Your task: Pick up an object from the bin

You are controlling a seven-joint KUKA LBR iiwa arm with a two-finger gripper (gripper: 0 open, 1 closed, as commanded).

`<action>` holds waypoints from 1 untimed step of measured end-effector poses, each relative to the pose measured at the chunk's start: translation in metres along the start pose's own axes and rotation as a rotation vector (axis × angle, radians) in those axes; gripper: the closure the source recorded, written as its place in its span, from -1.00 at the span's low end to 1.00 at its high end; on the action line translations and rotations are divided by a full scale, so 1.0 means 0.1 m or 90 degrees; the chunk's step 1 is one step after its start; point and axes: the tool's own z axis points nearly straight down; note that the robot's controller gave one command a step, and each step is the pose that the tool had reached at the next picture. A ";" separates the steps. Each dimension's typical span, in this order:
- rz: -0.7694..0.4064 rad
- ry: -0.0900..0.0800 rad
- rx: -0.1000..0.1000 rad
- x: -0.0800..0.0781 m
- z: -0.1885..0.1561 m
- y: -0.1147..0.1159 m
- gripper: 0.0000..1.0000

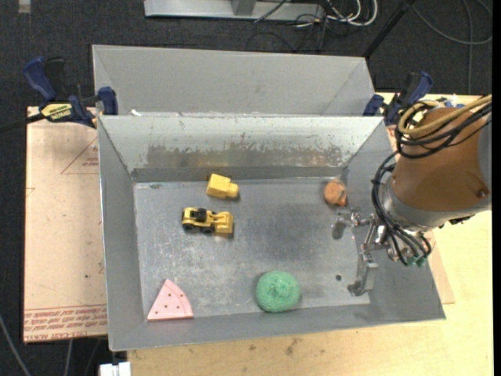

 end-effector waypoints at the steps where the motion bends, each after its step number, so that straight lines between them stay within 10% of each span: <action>1: -0.001 -0.005 0.001 -0.02 -0.04 0.00 -1.00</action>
Offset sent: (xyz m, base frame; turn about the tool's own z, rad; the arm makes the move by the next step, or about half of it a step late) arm 0.0362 0.0616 -0.0622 0.0418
